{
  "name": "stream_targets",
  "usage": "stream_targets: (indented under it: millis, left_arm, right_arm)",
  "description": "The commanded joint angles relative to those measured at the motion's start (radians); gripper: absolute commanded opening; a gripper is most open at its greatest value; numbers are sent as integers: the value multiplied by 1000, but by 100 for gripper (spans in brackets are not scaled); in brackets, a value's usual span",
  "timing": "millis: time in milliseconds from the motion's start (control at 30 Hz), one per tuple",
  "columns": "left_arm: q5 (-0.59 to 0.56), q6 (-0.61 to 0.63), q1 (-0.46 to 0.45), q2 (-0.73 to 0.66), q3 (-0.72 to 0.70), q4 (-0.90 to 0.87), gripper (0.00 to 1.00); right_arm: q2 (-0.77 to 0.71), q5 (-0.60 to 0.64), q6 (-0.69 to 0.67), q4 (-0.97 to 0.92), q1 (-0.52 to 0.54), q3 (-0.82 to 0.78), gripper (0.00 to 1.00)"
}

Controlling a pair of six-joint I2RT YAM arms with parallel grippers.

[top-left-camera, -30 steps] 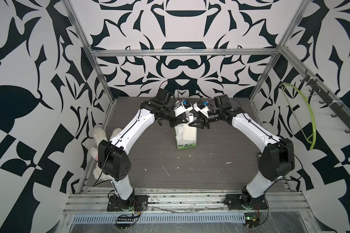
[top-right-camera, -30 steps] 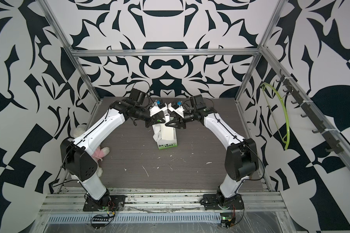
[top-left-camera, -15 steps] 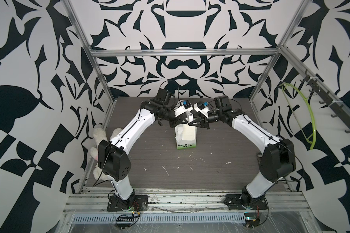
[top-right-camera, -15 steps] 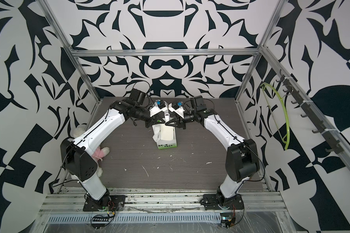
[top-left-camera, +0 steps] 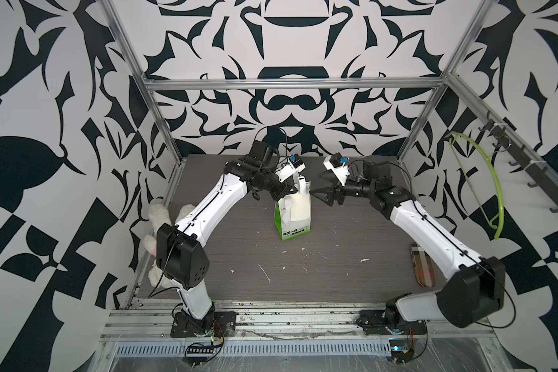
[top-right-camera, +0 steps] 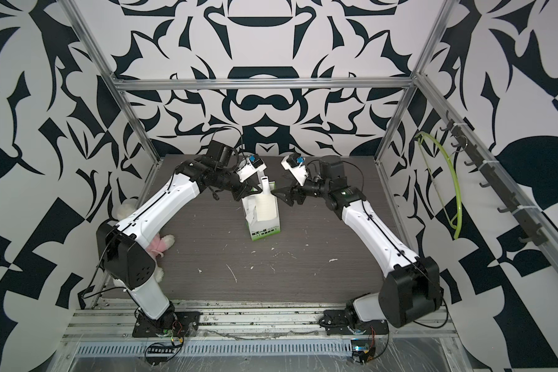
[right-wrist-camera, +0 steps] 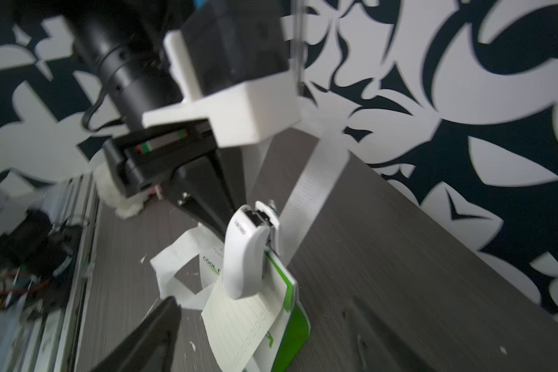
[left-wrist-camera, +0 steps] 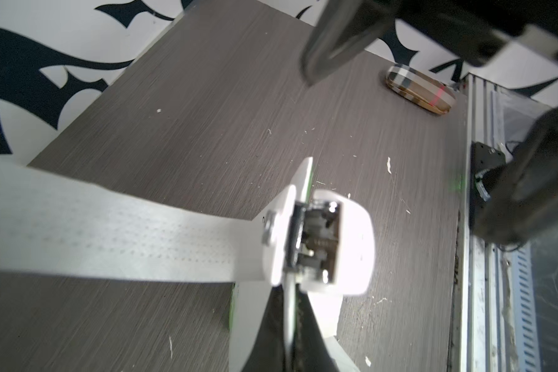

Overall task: Staple the receipts to the bags
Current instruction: Staple the receipt to the takeout bag, then pick up the stapler from the takeout bag.

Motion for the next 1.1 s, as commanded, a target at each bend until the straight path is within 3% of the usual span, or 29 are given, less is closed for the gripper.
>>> stream_targets:
  millis: [0,133,367,633,933,1067]
  left_arm:
    - [-99,-156,-27,26,34,43,0]
    - [-144,-196,-43,42,40,53,0]
    - [-139,-218,-44,51,50,72,0]
    - [-118,-194,-45,44,43,74,0]
    - [-116,-180,-52,45,50,74,0]
    - [-116,-180,-53,45,48,70,0]
  right_arm:
    - [-64,264,215,53,37,-18,72]
    - [-92,392,213,43,124,-19,69]
    - [-28,465,215,22,185,36,63]
    - [34,516,206,49,201,67,55]
    - [74,507,191,69,222,92,54]
    - [77,527,196,83,227,98,45]
